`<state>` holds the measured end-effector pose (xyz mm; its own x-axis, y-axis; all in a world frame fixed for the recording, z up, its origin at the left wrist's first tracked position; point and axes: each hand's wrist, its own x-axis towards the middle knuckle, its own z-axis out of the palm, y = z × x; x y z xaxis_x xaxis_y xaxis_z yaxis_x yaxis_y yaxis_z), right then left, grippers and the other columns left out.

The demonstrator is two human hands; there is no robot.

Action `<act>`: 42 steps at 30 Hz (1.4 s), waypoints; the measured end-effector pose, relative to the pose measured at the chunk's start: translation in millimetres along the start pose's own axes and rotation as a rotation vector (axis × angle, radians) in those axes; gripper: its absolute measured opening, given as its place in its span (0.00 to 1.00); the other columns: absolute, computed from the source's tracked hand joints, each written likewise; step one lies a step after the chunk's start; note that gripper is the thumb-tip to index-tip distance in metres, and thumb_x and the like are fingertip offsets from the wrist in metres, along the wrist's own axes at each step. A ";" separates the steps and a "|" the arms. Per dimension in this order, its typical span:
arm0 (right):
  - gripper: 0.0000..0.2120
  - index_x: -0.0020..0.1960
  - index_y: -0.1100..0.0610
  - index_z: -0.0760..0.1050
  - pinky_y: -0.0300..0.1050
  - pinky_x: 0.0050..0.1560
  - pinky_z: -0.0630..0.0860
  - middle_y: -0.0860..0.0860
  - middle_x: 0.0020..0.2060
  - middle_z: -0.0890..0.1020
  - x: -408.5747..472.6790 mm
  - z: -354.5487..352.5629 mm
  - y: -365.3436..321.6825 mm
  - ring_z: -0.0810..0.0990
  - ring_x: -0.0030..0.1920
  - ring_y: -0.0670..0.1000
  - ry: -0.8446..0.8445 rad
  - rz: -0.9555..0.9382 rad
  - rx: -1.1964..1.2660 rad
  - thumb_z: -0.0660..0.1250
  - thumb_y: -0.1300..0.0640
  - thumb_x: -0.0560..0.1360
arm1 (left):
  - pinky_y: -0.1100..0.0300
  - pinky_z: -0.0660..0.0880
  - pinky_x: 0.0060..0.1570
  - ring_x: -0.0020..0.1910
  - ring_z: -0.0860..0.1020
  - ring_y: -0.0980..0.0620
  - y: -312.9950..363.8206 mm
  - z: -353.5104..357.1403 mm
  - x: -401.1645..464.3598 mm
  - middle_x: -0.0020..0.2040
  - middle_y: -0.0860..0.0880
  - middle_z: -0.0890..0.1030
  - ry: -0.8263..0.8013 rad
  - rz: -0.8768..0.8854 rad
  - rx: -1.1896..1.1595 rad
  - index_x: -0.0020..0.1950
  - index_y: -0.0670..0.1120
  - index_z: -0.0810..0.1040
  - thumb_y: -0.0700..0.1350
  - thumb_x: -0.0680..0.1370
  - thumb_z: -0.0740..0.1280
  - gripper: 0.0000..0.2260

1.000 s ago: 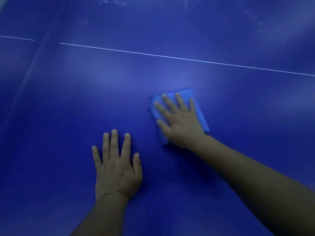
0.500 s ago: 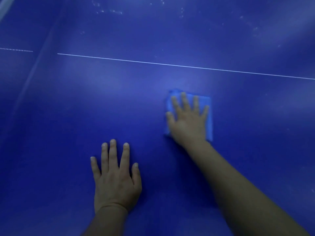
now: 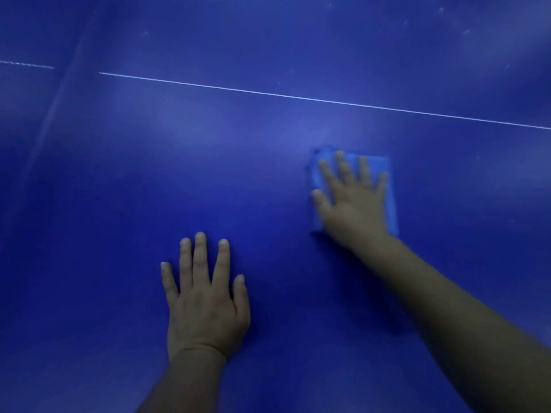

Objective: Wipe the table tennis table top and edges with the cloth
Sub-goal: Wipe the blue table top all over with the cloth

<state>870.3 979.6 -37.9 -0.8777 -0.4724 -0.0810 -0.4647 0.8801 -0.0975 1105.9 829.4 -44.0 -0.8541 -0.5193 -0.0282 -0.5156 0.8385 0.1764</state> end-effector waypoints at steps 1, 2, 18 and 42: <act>0.31 0.79 0.45 0.63 0.75 0.74 0.48 0.49 0.80 0.61 -1.0 7.1 -34.1 0.56 0.79 0.63 0.024 -0.123 0.016 0.50 0.37 0.78 | 0.37 0.46 0.76 0.80 0.54 0.40 0.2 0.2 -0.1 0.80 0.40 0.61 0.006 0.002 0.005 0.78 0.45 0.66 0.56 0.80 0.53 0.28; 0.30 0.78 0.44 0.64 0.74 0.74 0.48 0.49 0.79 0.63 2.7 11.1 -67.8 0.57 0.79 0.63 0.035 -0.228 0.028 0.49 0.37 0.78 | 0.35 0.47 0.76 0.80 0.55 0.39 1.1 0.1 0.1 0.79 0.40 0.62 0.014 0.002 0.006 0.78 0.45 0.67 0.55 0.80 0.54 0.28; 0.30 0.82 0.44 0.49 0.73 0.74 0.41 0.49 0.82 0.48 124.8 -25.3 57.4 0.43 0.81 0.61 -0.011 0.494 0.081 0.47 0.39 0.82 | 0.35 0.48 0.75 0.80 0.55 0.40 -1.0 2.7 0.2 0.79 0.39 0.62 0.001 0.011 0.028 0.78 0.45 0.66 0.56 0.80 0.54 0.28; 0.24 0.79 0.39 0.57 0.69 0.77 0.41 0.43 0.81 0.56 76.0 7.2 -203.2 0.48 0.81 0.58 -0.167 -1.377 -0.104 0.46 0.40 0.84 | 0.33 0.54 0.72 0.79 0.61 0.39 -1.9 -3.4 1.6 0.78 0.39 0.65 -0.076 0.000 -0.003 0.77 0.46 0.68 0.57 0.78 0.58 0.29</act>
<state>898.8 764.5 -31.4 0.3091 -0.9460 -0.0980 -0.9471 -0.2969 -0.1218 1105.7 826.4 -41.0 -0.8571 -0.5049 -0.1024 -0.5151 0.8381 0.1795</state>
